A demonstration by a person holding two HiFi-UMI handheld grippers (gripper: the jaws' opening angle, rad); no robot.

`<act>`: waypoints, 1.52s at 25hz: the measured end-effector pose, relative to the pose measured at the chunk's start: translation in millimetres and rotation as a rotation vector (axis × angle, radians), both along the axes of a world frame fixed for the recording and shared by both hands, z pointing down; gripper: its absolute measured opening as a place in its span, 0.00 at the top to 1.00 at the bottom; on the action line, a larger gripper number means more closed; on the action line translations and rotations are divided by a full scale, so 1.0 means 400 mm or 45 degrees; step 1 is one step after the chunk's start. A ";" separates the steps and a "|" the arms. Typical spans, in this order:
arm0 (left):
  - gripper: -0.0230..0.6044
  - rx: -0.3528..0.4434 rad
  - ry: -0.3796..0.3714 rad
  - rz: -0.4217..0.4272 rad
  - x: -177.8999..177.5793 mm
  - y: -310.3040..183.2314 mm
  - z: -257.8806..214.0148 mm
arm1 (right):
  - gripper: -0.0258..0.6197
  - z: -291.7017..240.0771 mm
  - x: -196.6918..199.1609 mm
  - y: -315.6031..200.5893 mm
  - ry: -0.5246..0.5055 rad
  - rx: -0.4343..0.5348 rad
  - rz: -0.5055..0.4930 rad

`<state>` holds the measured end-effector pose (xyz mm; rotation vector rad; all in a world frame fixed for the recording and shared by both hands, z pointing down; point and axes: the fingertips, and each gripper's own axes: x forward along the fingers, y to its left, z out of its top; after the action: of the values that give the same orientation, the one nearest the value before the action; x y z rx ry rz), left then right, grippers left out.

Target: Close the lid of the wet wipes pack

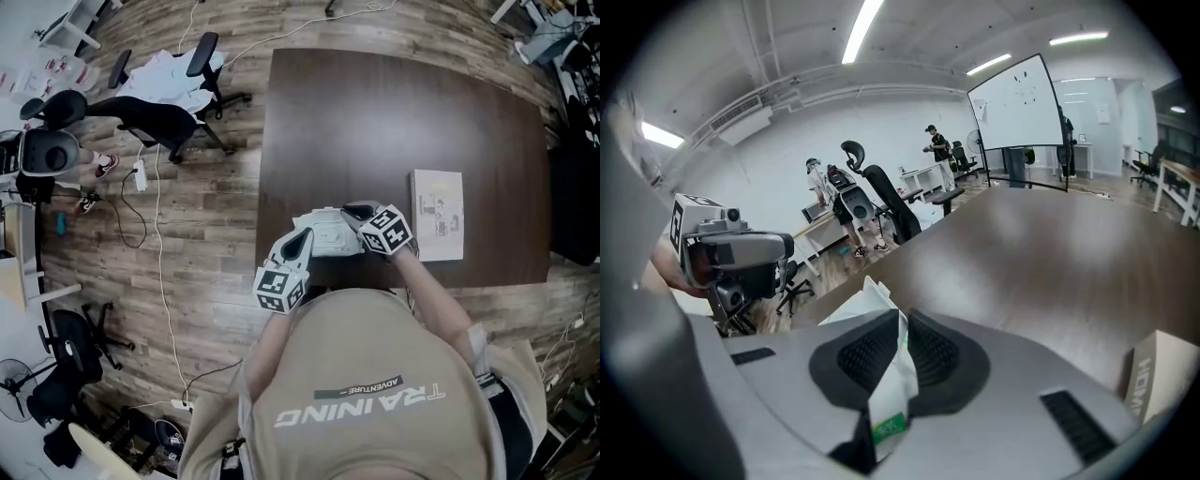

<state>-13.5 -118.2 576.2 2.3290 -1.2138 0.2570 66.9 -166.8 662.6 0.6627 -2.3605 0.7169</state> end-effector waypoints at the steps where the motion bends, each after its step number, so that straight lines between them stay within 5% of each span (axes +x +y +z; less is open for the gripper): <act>1: 0.95 0.004 0.002 0.002 -0.002 0.003 0.000 | 0.91 -0.002 0.001 0.004 0.008 0.007 -0.001; 19: 0.95 0.072 0.022 0.061 -0.032 0.025 -0.046 | 0.90 -0.053 0.004 0.083 0.067 0.086 -0.014; 38: 0.95 0.029 0.076 0.049 -0.084 0.021 -0.008 | 0.90 0.020 0.003 0.208 0.180 -0.013 -0.146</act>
<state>-47.2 -109.8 573.1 2.3638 -1.1503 0.1864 68.3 -83.8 670.4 0.5500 -2.2433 0.6116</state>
